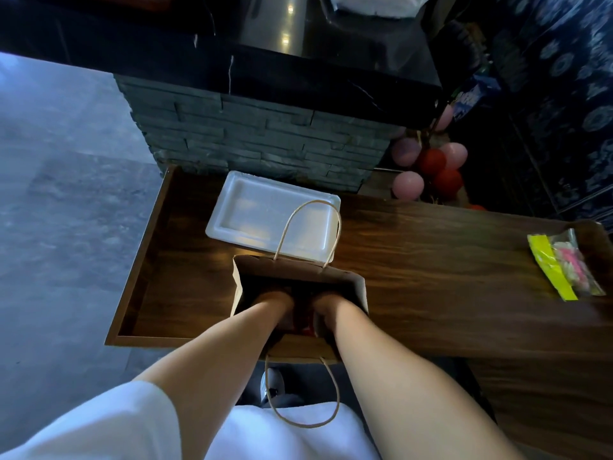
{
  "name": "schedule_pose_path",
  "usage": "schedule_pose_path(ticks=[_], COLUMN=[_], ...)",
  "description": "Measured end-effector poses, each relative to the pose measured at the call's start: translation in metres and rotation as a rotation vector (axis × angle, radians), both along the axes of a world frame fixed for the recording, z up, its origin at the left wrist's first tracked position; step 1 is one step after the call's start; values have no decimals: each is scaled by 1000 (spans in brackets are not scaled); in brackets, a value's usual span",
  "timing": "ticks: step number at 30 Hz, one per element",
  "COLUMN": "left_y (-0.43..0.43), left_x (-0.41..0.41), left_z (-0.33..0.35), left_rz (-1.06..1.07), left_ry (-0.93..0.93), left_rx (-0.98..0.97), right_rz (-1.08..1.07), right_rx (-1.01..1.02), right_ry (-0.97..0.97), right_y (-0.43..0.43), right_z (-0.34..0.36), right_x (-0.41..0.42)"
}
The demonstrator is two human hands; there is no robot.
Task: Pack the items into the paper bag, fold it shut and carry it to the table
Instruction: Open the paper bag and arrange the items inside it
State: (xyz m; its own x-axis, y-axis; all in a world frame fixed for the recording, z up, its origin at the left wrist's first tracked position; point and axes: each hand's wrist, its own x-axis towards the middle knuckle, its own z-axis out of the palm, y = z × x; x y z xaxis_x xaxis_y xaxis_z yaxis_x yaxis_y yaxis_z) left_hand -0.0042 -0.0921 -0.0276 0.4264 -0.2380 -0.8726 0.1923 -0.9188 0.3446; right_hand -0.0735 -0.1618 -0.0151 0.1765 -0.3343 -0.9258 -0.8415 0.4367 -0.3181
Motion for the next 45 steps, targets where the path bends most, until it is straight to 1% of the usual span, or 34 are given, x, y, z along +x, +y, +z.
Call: schedule_pose_path(ticks=[1,2,4,5,7,9,11,13,15,18,19,21,23,24,25,26,27,30,32,34,36,39,42,45], left_y=[-2,-3,2,4,8,13,18,22,25,26,25,22,20,19,18,17,15,7,1,2,2,-3,-6,-6], left_x=[-1,-4,-6,-8,-9,-13,-13,-9,-3,6,10,17,23,25,26,27,27,25,23,22,20,18,16,14], left_z=[-6,-7,-9,-7,2,17,26,38,37,42,42,45,46,46,47,47,47,47,47,45,45,41,29,22], left_rz=[83,25,-99,-114,-195,-370,-447,-391,-257,-48,-16,26,45,53,67,83,91,93,132,204,248,267,279,287], left_ry=[25,3,-101,-100,-167,-278,-326,-351,-290,-163,-145,-116,-85,-62,-37,-16,-1,5,26,110,213,277,307,300], left_rx=[-45,-51,-36,-39,-37,-17,-29,-19,-28,-68,-75,-89,-104,-111,-113,-114,-115,-129,-138,-103,-69,-31,-30,-46], right_rz=[-21,-71,-133,-126,-139,-184,-181,-189,-202,-59,53,112,203,225,234,236,229,-41,-192,-276,-306,-315,-337,-367], right_rx=[-28,-39,-49,-47,-51,-35,-43,-74,-18,-43,-57,-81,-188,-192,-153,-170,-174,-158,-83,22,80,37,-55,-61], right_ry=[-9,-28,-45,-55,-86,-121,-144,-184,-196,-106,-47,9,62,68,42,26,-1,-86,-67,-68,-83,-80,-80,-88], right_y=[-2,-2,-3,-4,-6,-9,-12,-11,-7,-2,0,5,8,6,1,-2,-4,-14,-17,-17,-14,-15,-19,-19], right_z=[-1,-2,-7,-8,-9,-8,-10,-12,-12,-16,-16,-18,-19,-20,-16,-12,-7,0,7,13,18,20,20,18], right_x=[-1,-2,-5,-5,-6,-8,-9,-9,-7,-3,0,1,-3,-3,0,0,1,2,-3,-8,-13,-20,-26,-28])
